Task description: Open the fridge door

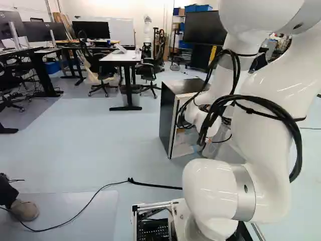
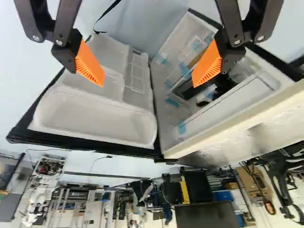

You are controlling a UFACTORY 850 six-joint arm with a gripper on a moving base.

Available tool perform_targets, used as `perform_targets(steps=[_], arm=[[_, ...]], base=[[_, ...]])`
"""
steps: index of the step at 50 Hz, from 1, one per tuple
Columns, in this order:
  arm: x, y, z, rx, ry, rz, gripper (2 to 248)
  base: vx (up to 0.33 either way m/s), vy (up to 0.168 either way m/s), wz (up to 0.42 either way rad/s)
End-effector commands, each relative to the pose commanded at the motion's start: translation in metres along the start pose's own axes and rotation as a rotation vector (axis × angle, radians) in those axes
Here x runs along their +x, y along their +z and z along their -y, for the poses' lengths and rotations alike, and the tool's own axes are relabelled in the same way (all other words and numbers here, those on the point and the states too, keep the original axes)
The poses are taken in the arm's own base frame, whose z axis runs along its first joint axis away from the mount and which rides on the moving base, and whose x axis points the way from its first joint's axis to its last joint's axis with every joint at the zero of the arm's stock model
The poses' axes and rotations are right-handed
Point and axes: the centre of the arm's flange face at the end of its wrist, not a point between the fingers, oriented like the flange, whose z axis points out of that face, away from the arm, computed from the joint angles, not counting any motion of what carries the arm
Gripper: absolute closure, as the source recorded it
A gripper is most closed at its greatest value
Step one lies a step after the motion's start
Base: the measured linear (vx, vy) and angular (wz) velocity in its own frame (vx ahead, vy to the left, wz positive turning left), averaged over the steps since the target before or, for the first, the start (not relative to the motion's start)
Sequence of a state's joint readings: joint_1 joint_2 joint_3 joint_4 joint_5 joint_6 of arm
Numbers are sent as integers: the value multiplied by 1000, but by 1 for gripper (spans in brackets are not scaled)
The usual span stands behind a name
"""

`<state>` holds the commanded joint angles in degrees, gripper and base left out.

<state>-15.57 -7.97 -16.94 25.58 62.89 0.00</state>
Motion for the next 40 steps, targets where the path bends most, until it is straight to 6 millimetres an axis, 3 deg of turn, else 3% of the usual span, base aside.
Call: perform_targets(steps=[21,40], arm=[[5,-48,33,264,-94,18,3],[3,-86,51,451,-181,25,3]], base=[[0,0,0],[0,0,0]])
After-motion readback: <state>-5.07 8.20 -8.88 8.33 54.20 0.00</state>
